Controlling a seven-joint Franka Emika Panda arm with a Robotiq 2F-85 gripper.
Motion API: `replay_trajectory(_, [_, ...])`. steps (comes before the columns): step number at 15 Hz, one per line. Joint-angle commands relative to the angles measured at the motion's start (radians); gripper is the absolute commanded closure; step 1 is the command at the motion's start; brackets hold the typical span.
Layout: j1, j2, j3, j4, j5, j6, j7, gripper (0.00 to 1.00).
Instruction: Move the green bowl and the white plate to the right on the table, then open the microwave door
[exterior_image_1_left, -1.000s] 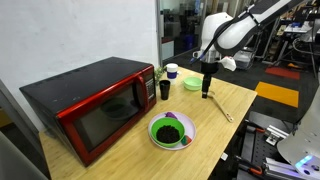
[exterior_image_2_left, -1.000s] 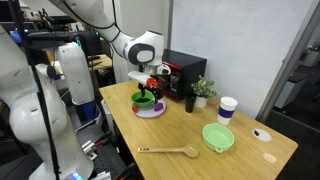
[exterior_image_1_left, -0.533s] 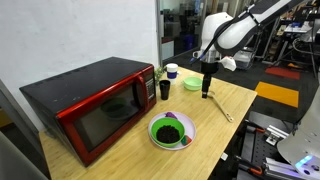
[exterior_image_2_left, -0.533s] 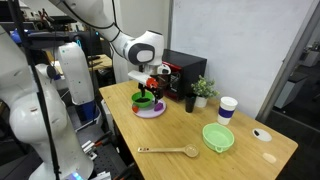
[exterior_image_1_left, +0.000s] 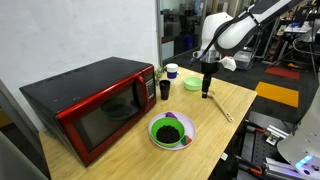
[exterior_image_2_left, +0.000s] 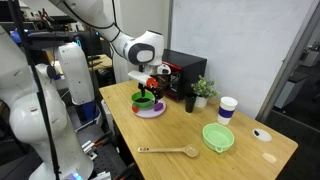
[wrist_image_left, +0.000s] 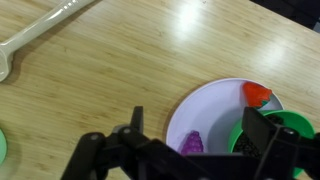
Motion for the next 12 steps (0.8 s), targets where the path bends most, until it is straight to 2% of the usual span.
replay_trajectory(1, [0.011,0.0,-0.011,0.001,-0.004,-0.001,0.003,0.0])
replay_trajectory(12, [0.008,0.014,-0.017,0.007,0.007,0.011,0.007,0.0])
